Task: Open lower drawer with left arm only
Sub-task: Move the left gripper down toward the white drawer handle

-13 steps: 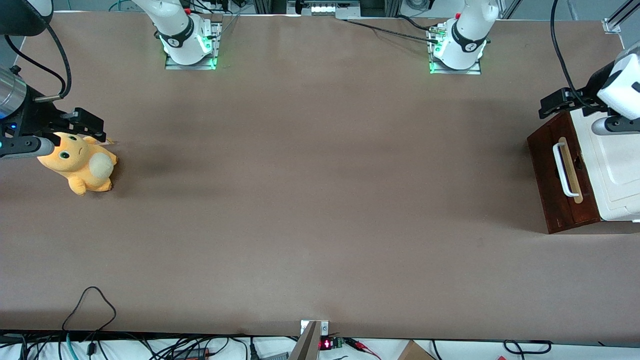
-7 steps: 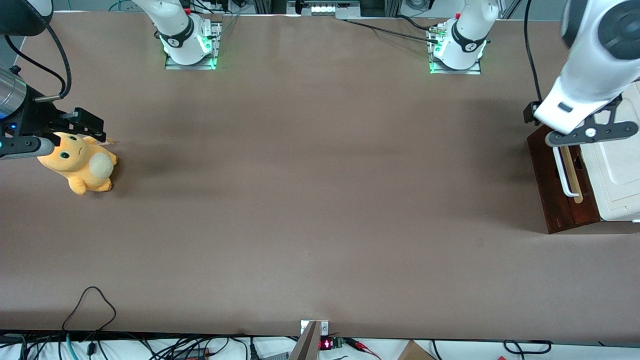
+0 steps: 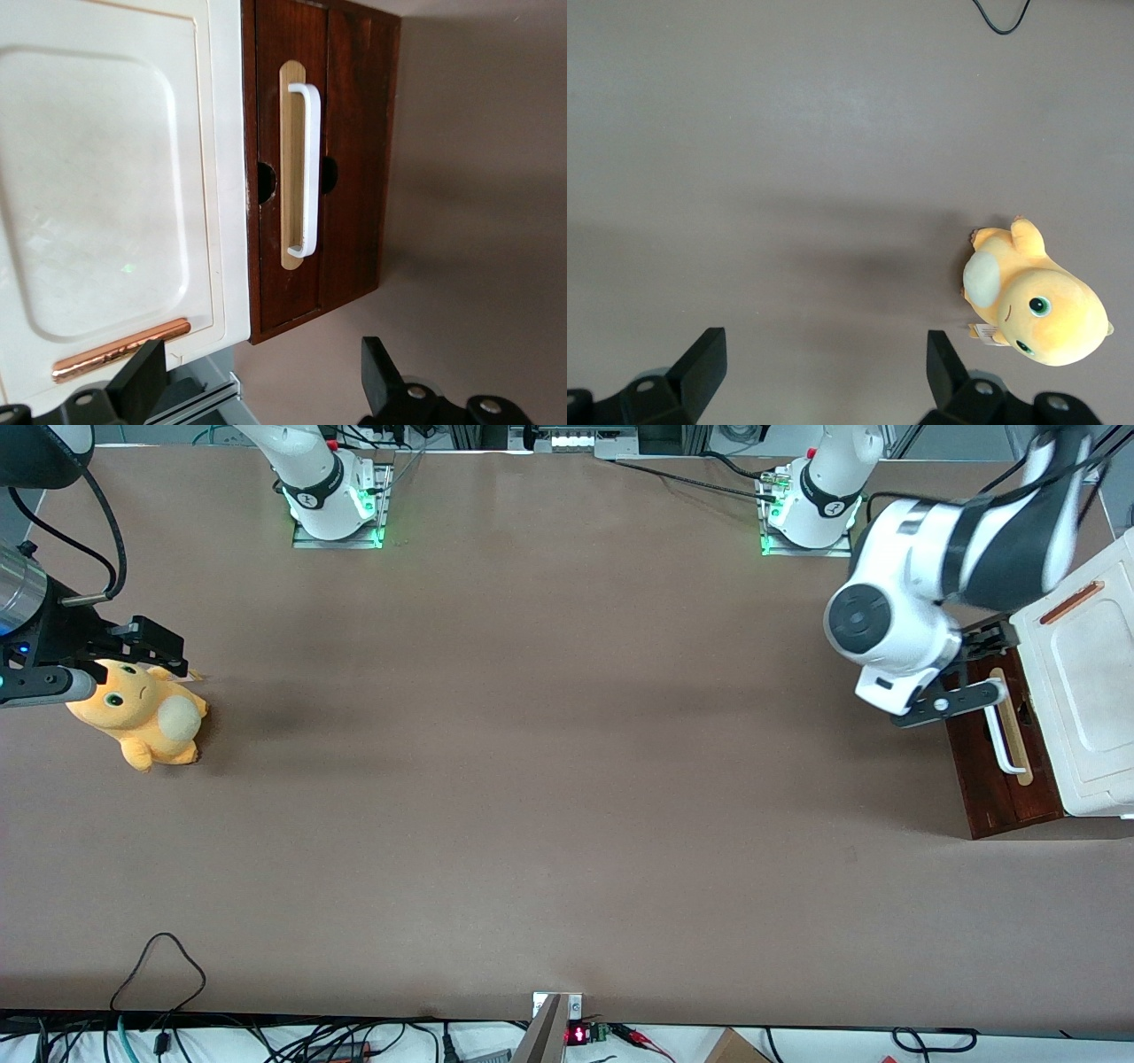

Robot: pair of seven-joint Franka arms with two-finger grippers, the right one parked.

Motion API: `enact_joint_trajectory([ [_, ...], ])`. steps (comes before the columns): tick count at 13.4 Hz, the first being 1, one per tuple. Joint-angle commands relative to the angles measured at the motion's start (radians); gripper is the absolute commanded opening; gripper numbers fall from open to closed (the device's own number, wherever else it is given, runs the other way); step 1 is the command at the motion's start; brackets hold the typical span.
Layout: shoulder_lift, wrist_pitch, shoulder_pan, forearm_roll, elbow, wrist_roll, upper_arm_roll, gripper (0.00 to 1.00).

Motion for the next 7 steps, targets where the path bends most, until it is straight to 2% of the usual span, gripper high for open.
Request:
enact_joint_trajectory([
  [1, 0.042, 0.014, 0.002, 0.102, -0.079, -0.121, -0.009, 0.97],
  [3, 0.107, 0.015, 0.0, 0.215, -0.119, -0.17, -0.013, 0.95],
  [7, 0.223, -0.029, -0.009, 0.343, -0.122, -0.26, -0.012, 0.93],
])
